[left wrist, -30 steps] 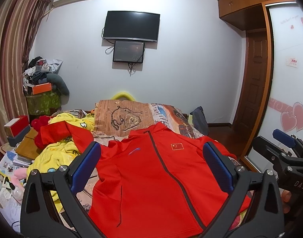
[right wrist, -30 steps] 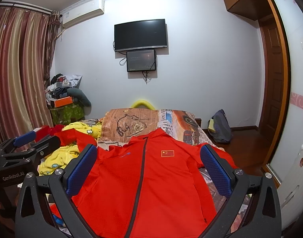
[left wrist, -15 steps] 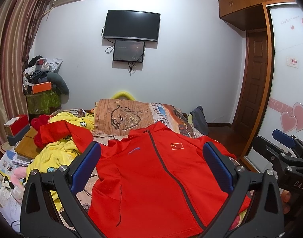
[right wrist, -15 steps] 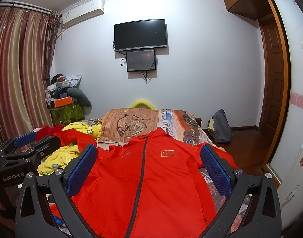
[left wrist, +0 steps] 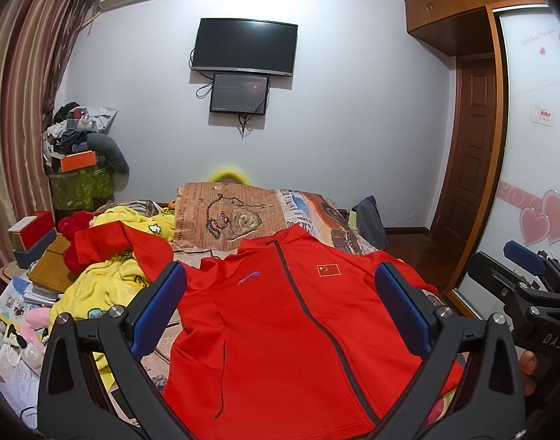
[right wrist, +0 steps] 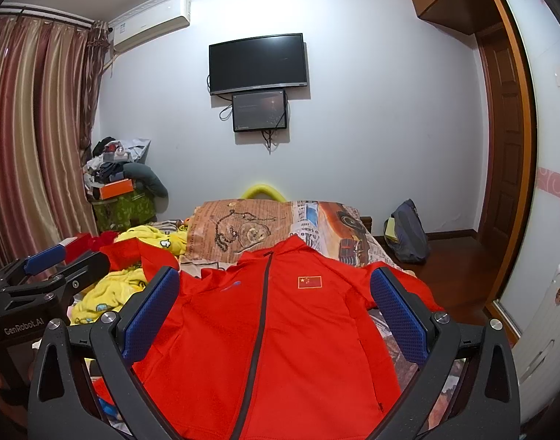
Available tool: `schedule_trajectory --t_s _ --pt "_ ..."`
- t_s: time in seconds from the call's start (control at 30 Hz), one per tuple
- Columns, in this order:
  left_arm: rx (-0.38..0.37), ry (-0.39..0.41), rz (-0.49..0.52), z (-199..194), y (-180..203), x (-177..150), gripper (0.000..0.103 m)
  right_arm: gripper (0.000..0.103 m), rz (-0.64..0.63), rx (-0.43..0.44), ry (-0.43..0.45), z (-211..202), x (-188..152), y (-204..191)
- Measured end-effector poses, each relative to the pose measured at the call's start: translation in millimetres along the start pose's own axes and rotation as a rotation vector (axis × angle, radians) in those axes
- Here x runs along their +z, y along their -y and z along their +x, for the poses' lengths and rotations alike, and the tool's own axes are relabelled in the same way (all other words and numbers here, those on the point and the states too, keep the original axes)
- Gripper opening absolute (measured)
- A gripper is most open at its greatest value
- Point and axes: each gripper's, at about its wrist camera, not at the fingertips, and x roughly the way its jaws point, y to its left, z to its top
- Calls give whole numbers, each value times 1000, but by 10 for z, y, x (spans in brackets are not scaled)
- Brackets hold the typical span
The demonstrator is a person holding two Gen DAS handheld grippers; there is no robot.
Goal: Fold large clothes
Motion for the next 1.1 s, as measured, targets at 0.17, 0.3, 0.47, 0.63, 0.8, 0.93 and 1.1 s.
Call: schedule_trajectory --t_s 0.17,0.3,0.47,0.63,0.8,0.93,1.1 --pt "1 0 0 2 6 8 103 103 1 1 0 1 1 -2" --pt "2 1 1 8 12 1 103 103 0 0 0 0 2 -3" --pt "1 1 -1 12 15 -14 103 103 0 0 -1 0 1 -1" --pt "0 0 0 13 14 -16 103 103 2 0 -9 16 -20 -11" --pt "5 -5 -3 44 -9 -7 103 103 5 1 -19 66 -24 -23" --pt "14 -12 0 111 -44 2 103 103 8 2 -33 152 -6 -22" --pt "28 -29 -3 301 -172 49 103 103 9 7 -50 345 23 -20"
